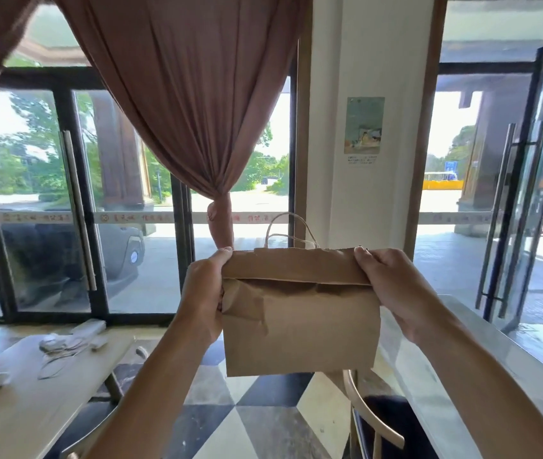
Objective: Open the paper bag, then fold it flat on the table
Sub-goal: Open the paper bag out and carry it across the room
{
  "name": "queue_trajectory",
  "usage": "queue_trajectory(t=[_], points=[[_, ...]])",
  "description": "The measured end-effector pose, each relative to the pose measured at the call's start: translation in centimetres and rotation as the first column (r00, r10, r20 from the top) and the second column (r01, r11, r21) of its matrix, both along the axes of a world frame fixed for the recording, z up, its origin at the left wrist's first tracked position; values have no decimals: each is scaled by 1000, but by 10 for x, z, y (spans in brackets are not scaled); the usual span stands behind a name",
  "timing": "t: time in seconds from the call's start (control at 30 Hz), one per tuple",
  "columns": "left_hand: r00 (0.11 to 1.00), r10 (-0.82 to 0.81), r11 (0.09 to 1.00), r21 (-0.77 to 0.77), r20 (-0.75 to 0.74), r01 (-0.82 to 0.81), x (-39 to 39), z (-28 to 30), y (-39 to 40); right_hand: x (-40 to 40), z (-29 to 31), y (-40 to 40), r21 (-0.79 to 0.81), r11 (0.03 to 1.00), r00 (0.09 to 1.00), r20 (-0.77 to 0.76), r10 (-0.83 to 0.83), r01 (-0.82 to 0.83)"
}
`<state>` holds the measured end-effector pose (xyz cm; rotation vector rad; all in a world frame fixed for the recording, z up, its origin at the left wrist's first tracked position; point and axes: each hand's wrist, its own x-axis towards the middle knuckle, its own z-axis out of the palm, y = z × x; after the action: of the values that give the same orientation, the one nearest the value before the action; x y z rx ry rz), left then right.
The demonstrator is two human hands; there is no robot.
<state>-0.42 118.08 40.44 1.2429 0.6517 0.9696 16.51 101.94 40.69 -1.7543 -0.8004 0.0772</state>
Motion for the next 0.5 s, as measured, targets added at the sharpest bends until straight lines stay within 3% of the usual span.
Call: queue_trajectory(t=[0.5], points=[[986, -168, 985, -26, 17, 169, 245, -11, 212, 225, -23, 198, -17, 989, 989, -2, -148, 148]])
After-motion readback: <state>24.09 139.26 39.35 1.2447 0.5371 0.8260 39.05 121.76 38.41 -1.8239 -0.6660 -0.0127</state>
